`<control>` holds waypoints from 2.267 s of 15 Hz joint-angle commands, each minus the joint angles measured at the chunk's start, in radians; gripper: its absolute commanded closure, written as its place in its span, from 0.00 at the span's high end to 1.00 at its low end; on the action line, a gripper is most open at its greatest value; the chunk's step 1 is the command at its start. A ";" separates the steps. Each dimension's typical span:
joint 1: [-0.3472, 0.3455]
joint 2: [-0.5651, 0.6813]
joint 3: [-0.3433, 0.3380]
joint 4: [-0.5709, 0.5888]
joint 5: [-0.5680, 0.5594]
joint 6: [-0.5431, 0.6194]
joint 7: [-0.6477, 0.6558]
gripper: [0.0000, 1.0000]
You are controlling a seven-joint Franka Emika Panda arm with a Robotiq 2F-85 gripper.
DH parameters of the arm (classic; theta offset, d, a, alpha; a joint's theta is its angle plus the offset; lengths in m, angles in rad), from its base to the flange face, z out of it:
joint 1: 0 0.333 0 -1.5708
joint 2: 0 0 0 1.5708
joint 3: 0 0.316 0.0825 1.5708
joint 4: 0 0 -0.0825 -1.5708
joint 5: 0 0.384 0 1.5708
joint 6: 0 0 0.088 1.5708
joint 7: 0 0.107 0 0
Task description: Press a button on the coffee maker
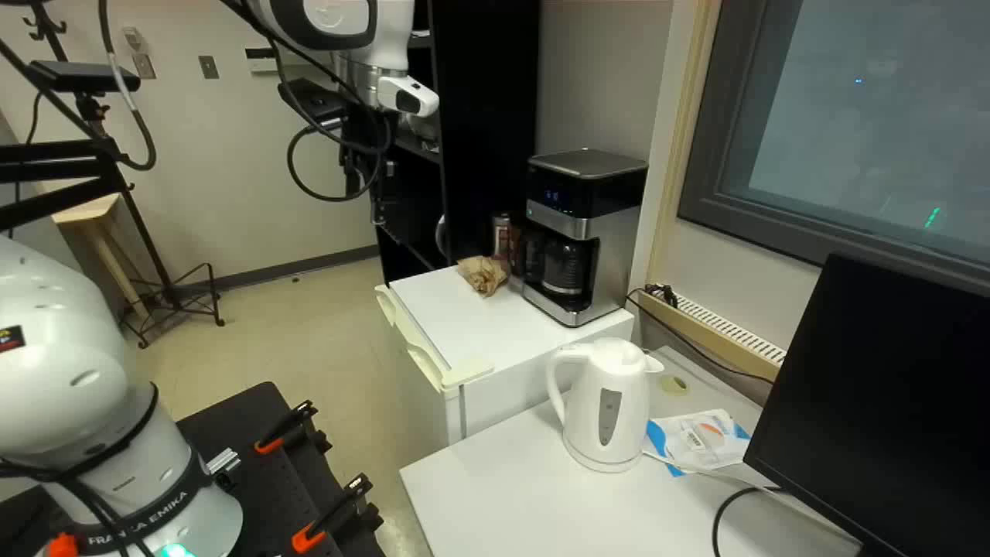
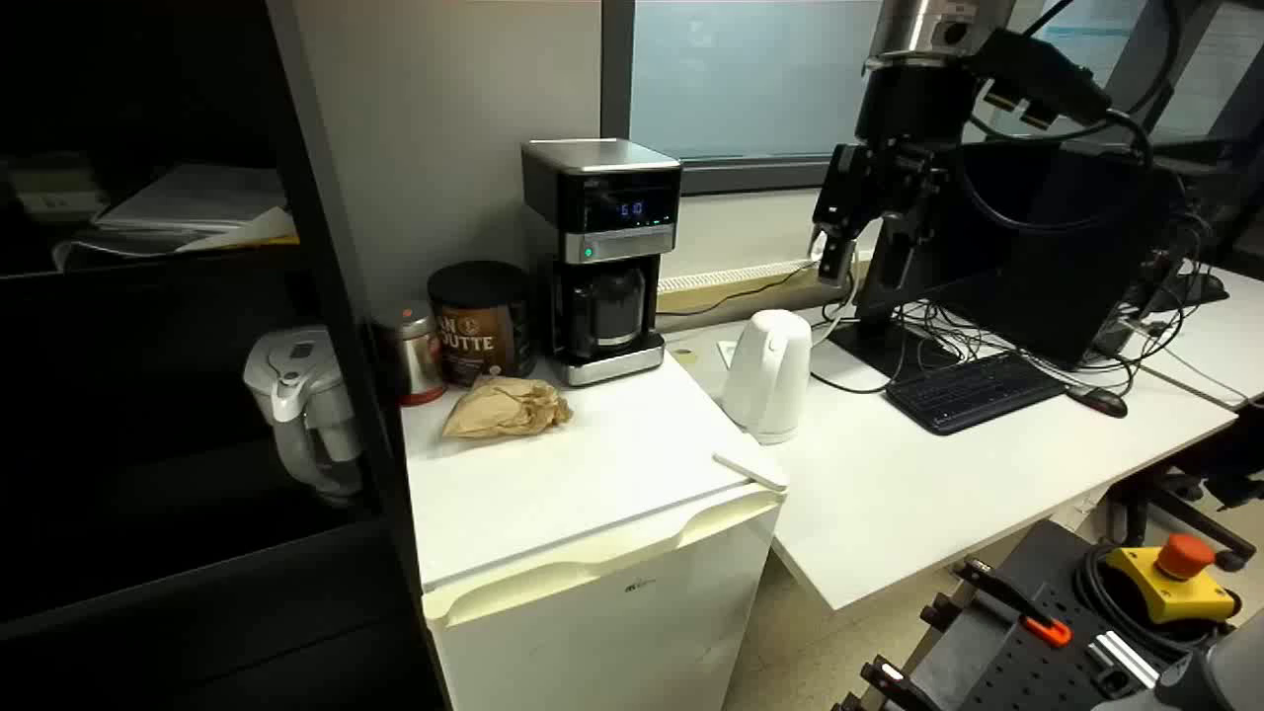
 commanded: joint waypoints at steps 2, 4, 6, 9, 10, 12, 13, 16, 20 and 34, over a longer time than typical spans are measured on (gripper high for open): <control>-0.013 0.000 0.011 0.002 0.004 -0.003 -0.005 1.00; -0.013 0.000 0.011 0.002 0.004 -0.003 -0.005 1.00; -0.013 0.000 0.011 0.002 0.004 -0.003 -0.005 1.00; -0.019 0.006 0.015 0.000 -0.019 0.014 -0.010 1.00; -0.023 0.015 0.018 -0.001 -0.043 0.022 -0.019 1.00; -0.025 0.042 0.021 0.002 -0.109 0.023 -0.063 1.00; -0.027 0.054 0.026 0.002 -0.153 0.031 -0.081 1.00; -0.022 0.107 0.026 0.004 -0.284 0.097 -0.166 1.00; -0.024 0.177 0.022 0.003 -0.444 0.243 -0.257 0.74; -0.077 0.436 0.026 0.081 -1.385 0.818 0.019 0.02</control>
